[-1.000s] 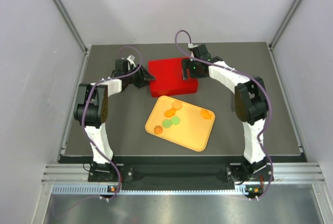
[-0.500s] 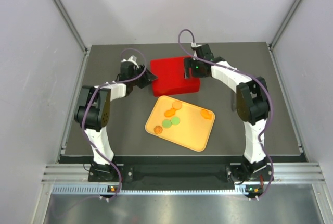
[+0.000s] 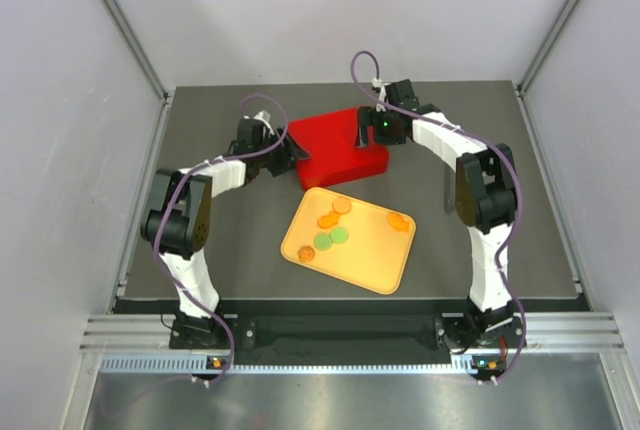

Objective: Pack the cookies

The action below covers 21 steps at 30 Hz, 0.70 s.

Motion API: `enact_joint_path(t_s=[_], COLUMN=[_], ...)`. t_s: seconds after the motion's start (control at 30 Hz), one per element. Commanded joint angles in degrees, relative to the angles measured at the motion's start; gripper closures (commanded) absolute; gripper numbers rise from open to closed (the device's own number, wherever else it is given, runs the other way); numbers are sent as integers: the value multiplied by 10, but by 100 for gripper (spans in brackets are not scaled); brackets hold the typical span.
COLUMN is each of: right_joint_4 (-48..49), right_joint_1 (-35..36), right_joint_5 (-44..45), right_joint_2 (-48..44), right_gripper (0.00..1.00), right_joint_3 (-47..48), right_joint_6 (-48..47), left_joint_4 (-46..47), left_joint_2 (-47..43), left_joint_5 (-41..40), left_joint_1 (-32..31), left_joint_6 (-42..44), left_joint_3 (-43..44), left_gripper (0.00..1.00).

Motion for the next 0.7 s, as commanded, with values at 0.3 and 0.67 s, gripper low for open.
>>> enact_joint_path(t_s=[0.3,0.67], right_joint_4=[-21,-33], right_joint_1=[1,0], right_joint_5=[-80,-78], right_joint_2=[30,28], right_gripper=[14,14], right_joint_3=[20,24], right_joint_6=[-5,-3], left_joint_4=[28,-24], left_joint_2=[20,106], left_joint_5=[102,50], left_joint_1=[51,64], left_joint_6=[-41,-26], left_joint_3=[79,159], left_gripper=[20,32])
